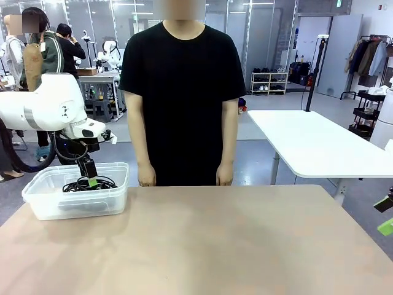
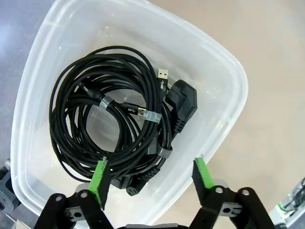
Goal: Organize and store the cables.
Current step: Place the USB Extension Cable into the Organizing box.
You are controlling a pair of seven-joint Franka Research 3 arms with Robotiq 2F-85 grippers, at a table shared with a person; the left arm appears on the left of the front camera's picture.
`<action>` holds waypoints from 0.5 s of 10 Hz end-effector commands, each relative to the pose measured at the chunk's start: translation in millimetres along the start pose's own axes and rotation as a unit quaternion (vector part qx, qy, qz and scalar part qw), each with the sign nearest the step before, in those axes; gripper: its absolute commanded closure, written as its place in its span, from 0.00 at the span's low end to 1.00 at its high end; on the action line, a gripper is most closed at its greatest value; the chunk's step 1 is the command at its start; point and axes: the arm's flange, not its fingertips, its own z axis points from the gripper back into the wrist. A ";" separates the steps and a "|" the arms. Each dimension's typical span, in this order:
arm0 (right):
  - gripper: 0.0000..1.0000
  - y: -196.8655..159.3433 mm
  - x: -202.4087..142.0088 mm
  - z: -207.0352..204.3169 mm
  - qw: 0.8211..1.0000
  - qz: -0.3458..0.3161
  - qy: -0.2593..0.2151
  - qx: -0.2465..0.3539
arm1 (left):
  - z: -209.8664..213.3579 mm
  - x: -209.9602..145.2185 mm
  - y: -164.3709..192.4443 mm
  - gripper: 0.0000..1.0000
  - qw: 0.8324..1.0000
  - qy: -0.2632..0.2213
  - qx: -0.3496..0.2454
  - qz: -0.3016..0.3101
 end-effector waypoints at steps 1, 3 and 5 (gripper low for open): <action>0.00 -0.8 1.0 0.1 1.000 -0.008 -0.002 0.000 | 1.2 -11.2 -5.0 0.00 1.000 -0.016 -0.001 0.014; 0.00 -0.8 1.0 0.1 1.000 -0.008 -0.002 0.000 | 4.8 -15.9 -6.4 0.00 0.999 -0.029 0.001 0.019; 0.00 -0.8 1.0 0.1 1.000 -0.008 -0.002 0.000 | 3.4 -4.9 0.6 0.00 1.000 -0.004 -0.002 0.007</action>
